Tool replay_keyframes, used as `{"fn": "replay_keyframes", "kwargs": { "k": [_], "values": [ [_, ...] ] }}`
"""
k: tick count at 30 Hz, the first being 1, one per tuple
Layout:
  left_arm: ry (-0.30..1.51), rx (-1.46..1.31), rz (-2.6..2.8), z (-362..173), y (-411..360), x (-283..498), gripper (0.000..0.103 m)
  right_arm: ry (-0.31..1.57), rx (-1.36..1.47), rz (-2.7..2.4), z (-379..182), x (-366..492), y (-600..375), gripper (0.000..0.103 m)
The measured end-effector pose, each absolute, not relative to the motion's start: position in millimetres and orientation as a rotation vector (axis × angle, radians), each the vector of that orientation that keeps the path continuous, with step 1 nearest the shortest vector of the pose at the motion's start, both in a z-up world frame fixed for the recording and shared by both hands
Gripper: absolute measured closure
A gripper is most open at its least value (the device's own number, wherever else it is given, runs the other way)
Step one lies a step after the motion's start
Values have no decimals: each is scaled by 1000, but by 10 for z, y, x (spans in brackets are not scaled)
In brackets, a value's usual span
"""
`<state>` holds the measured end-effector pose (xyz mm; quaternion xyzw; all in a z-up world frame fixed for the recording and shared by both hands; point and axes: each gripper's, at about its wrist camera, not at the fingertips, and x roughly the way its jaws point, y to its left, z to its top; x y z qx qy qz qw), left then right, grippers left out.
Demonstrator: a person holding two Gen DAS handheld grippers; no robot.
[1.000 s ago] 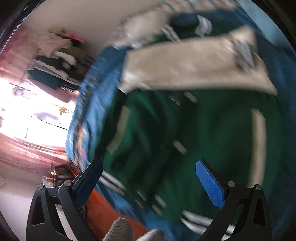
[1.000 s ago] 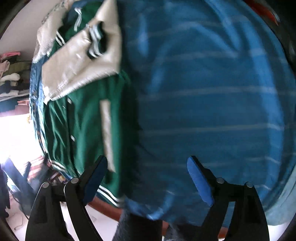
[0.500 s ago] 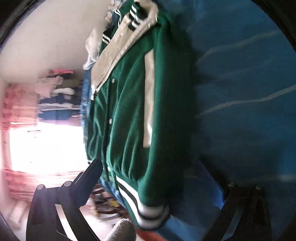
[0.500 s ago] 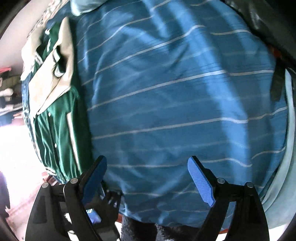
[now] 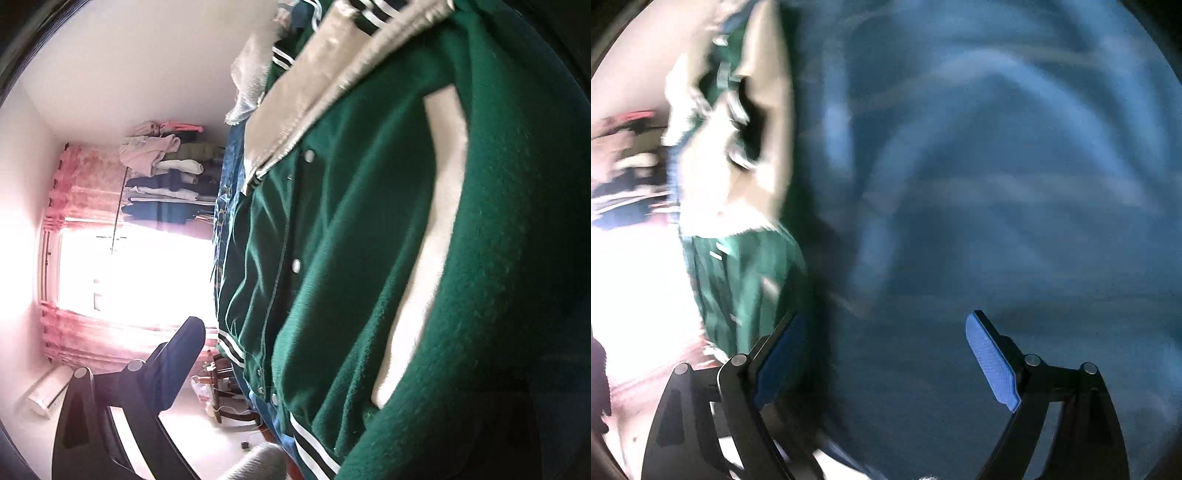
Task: Fold large clothes
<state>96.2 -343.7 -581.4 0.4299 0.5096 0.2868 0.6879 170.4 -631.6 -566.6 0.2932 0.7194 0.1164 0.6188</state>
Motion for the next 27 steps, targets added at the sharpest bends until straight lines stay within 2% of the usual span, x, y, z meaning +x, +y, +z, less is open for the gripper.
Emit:
{"fn": "replay_keyframes", "kwargs": {
  "k": [1,3,4,5,6,7,8,10,13,14,15,16,18,22,27],
  "values": [
    [1142,935,637,-5763,-3417,955,0,1621,700,313,-5708,1891,-6216,13],
    [1139,900,621,-5670,-3400,954,8,1560,752,392,-5769,2192,-6068,13],
    [1133,881,614,-5606,-3399,952,19,1533,782,419,-5810,2338,-6008,13],
    [1129,850,596,-5527,-3340,967,36,1515,825,442,-5871,2490,-5952,12],
    [1133,819,581,-5474,-3320,971,45,1507,861,454,-5916,2570,-5925,10],
    [1131,790,564,-5415,-3304,976,63,1492,918,468,-5977,2672,-5895,9],
    [1119,772,549,-5345,-3320,974,77,1480,965,480,-6028,2755,-5862,7],
    [1089,766,541,-5226,-3326,978,88,1475,1019,490,-6098,2860,-5788,7],
    [1098,734,531,-5115,-3262,1042,88,1467,1065,487,-6144,2986,-5635,8],
    [1107,714,522,-5077,-3234,1063,88,1460,1085,454,-6150,3023,-5598,18],
    [1114,693,516,-5037,-3194,1086,88,1450,1105,443,-6142,3039,-5560,56],
    [1115,678,516,-5016,-3201,1075,89,1453,1114,428,-6133,3069,-5505,71],
    [1122,636,485,-4920,-3088,1108,89,1452,1105,371,-6018,3094,-5428,82],
    [1148,531,414,-4683,-2900,1075,90,1415,1007,351,-5455,3132,-5180,85],
    [1181,370,328,-4235,-2158,1110,89,1386,904,343,-4585,3302,-4528,86]
  ]
}}
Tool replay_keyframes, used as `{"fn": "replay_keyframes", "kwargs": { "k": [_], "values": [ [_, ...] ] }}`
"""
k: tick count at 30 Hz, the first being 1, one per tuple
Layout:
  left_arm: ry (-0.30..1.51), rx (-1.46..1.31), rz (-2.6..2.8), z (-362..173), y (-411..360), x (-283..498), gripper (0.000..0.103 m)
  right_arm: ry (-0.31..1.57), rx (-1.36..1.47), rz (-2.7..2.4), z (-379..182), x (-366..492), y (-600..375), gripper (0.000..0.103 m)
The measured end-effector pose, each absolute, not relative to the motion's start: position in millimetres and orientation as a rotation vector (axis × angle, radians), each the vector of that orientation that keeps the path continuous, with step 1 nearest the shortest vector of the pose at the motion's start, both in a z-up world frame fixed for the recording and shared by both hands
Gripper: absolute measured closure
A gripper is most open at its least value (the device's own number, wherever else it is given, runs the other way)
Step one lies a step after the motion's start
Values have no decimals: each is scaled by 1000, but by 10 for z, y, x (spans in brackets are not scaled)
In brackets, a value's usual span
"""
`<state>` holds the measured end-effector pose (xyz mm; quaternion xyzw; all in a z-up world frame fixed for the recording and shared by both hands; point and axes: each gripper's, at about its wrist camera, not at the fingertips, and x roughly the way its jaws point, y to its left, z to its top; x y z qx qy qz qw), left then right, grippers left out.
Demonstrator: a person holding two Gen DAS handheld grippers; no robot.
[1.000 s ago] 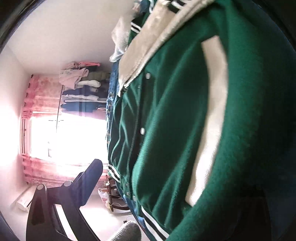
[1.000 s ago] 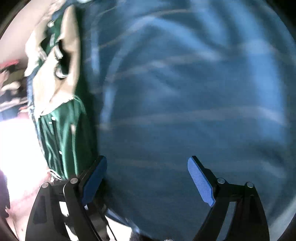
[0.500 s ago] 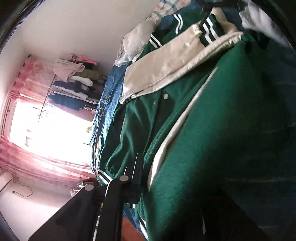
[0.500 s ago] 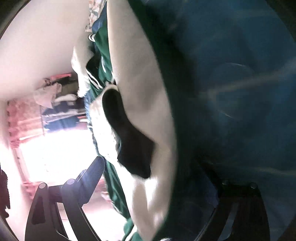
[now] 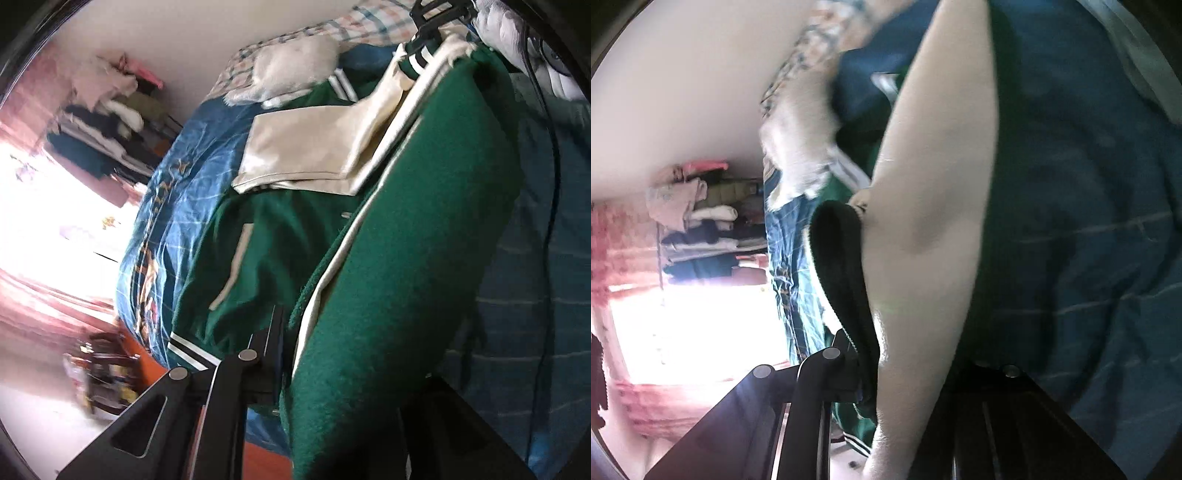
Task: Fold large clothes
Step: 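Grasp the striped hem with the left gripper while the right gripper lifts the jacket body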
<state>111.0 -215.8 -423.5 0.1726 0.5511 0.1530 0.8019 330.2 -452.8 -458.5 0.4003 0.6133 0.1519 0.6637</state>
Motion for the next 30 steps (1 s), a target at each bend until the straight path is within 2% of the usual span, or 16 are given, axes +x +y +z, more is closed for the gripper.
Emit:
{"fn": "replay_keyframes", "kwargs": {
  "k": [6,10,12,14,15,16,17,18,22,24,30],
  "values": [
    [1265,169,326,-4174,-990,1343,86,1448,583,325,-3981,3713,-3120,86],
    [1335,-18,285,-4462,-263,1466,85,1519,447,314,-4136,4043,-2159,85],
    [1382,-185,272,-4643,134,1493,82,1581,417,304,-4374,4164,-1764,82],
    [1417,-310,294,-4755,486,1491,67,1647,376,316,-4677,4279,-1357,70],
    [1410,-363,302,-4767,646,1468,64,1680,353,325,-4805,4331,-1195,64],
    [1390,-407,327,-4754,831,1423,50,1704,330,325,-4922,4340,-1075,58],
    [1369,-440,341,-4727,960,1382,30,1724,318,323,-5049,4364,-942,42],
    [1341,-472,369,-4681,1109,1321,27,1736,324,339,-5119,4340,-907,37],
    [1292,-559,514,-4566,1581,1001,27,1762,435,460,-5114,4225,-794,36],
    [1294,-592,548,-4596,1643,880,27,1754,406,482,-5026,4120,-834,32],
    [1386,-714,534,-5020,1465,843,27,1731,308,402,-4887,3779,-1577,32]
  ]
}}
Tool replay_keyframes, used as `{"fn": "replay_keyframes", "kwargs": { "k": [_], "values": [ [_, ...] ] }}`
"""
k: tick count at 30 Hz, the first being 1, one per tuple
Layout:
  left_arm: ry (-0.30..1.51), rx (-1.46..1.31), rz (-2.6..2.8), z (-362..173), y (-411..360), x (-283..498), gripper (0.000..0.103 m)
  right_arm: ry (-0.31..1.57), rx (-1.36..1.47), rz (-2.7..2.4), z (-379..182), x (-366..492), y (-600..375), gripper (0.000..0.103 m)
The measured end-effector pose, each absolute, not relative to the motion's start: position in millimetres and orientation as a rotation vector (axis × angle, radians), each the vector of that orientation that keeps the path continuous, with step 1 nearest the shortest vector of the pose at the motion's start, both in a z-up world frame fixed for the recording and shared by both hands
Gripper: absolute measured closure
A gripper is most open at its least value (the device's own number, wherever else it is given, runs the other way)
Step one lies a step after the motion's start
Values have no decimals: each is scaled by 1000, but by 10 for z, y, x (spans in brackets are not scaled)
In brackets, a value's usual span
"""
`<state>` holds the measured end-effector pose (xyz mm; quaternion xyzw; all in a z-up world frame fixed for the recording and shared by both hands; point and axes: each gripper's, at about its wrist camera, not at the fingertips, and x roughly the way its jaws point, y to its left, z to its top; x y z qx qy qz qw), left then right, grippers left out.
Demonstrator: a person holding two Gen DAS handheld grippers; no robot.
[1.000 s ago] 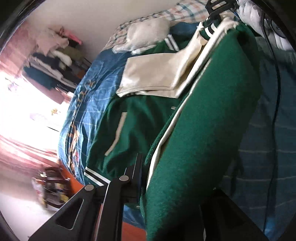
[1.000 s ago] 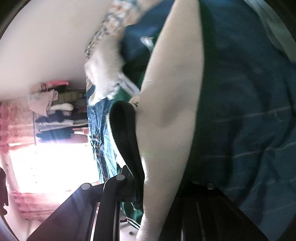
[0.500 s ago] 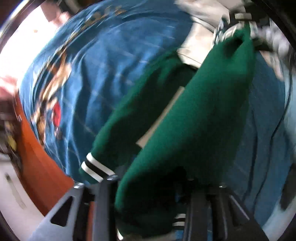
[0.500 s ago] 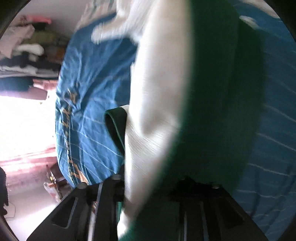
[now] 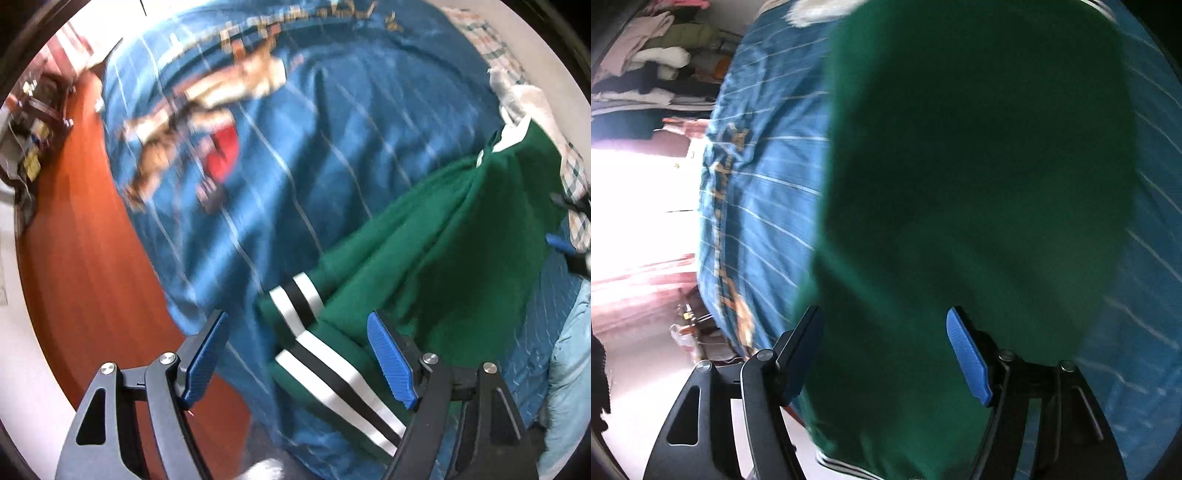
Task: Fold large clothes
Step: 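Grasp the striped hem with the left gripper while the right gripper lifts the jacket body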
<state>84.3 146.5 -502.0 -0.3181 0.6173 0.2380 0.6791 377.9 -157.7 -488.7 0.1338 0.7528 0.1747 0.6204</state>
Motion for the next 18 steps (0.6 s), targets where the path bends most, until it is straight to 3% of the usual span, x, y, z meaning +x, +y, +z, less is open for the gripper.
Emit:
{"fn": "replay_keyframes", "kwargs": {
  "k": [4,5,7,8,13,18],
  "values": [
    [1470,-651,492,-5357,1216,1060,30,1780,378,285,-5085,3480,-2176,32],
    [1476,-632,497,-5410,1185,1091,39,1790,401,247,-5154,3417,-2324,32],
    [1456,-619,486,-5406,1158,1143,74,1807,423,199,-5282,3336,-2464,32],
    [1441,-615,486,-5349,1164,1146,84,1810,432,184,-5353,3296,-2485,32],
    [1348,-578,483,-4979,1396,1147,89,1810,478,172,-5445,3176,-2667,32],
    [1392,-573,497,-5392,1626,1211,86,1744,519,207,-5447,3288,-2847,30]
  ]
}}
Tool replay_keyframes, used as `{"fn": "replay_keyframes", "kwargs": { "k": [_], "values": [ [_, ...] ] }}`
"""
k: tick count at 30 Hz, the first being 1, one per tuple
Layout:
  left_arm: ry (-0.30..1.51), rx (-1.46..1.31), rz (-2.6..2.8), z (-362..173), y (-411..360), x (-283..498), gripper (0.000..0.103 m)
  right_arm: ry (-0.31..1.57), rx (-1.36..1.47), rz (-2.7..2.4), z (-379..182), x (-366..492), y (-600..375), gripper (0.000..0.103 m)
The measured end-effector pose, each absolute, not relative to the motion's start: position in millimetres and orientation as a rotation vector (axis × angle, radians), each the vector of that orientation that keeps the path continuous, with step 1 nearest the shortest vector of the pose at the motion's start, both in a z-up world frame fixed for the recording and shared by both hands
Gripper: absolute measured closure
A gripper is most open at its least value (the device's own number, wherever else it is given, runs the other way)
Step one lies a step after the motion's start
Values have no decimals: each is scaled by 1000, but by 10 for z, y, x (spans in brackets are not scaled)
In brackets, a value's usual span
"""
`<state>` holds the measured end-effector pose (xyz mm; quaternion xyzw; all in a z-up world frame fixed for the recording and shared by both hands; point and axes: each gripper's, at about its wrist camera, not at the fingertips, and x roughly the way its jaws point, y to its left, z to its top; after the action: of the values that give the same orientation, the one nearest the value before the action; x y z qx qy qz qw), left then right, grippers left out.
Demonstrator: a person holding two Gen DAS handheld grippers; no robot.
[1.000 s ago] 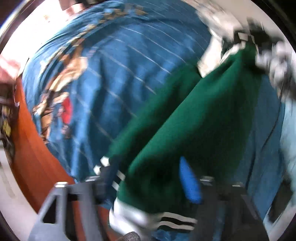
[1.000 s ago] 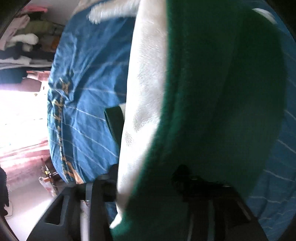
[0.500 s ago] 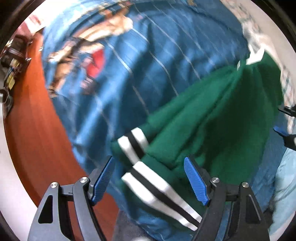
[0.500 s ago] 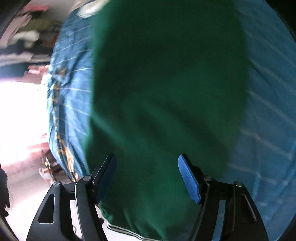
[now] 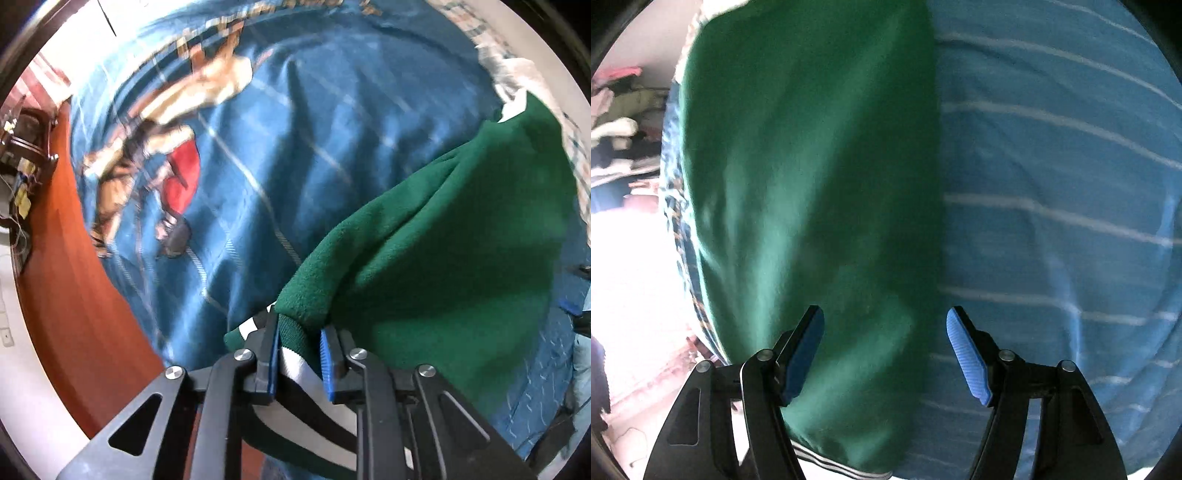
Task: Fold large clothes
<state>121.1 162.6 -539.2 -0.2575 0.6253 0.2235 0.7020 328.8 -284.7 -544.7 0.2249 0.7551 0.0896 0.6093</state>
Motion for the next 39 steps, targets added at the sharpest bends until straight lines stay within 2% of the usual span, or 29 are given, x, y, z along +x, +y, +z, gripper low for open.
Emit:
{"fn": "replay_keyframes", "kwargs": {
  "k": [1,2,3,7,12,13,15,18,22,25,30,33,34,36,39],
  "values": [
    [1392,-579,501,-5423,1634,1222,86,1712,541,224,-5439,3345,-2898,25],
    [1395,-577,505,-5446,1630,1247,86,1658,567,240,-5435,3450,-2983,15],
    [1396,-571,510,-5445,1622,1260,85,1620,582,252,-5453,3546,-3051,14],
    [1385,-579,532,-5429,1649,1247,85,1507,641,328,-5721,4013,-3251,14],
    [1396,-569,544,-5435,1617,1264,83,1510,845,413,-6329,4457,-3290,14],
    [1396,-566,541,-5443,1594,1275,83,1476,872,435,-6349,4493,-3269,19],
    [1398,-558,534,-5461,1585,1298,83,1460,877,455,-6353,4501,-3227,74],
    [1416,-539,520,-5444,1623,1375,83,1387,952,405,-6201,4297,-3352,86],
    [1428,-527,461,-5347,1694,1576,84,1279,1088,318,-5744,3813,-3741,87],
    [1437,-440,359,-5291,1734,1905,84,1234,1181,159,-5407,3112,-4266,87],
    [1470,-196,129,-5352,1623,2598,83,1262,1261,-137,-4983,1546,-4977,87],
    [1496,-83,41,-5418,1469,2868,81,1321,1264,-304,-5022,721,-5247,85],
    [1498,-57,30,-5416,1428,2919,79,1350,1265,-343,-5132,513,-5289,83],
    [1507,-54,38,-5361,1384,2975,78,1468,1223,-376,-5435,300,-5255,62],
    [1474,-164,98,-5118,1443,2891,71,1587,1228,-367,-5632,227,-5261,43]
  ]
}}
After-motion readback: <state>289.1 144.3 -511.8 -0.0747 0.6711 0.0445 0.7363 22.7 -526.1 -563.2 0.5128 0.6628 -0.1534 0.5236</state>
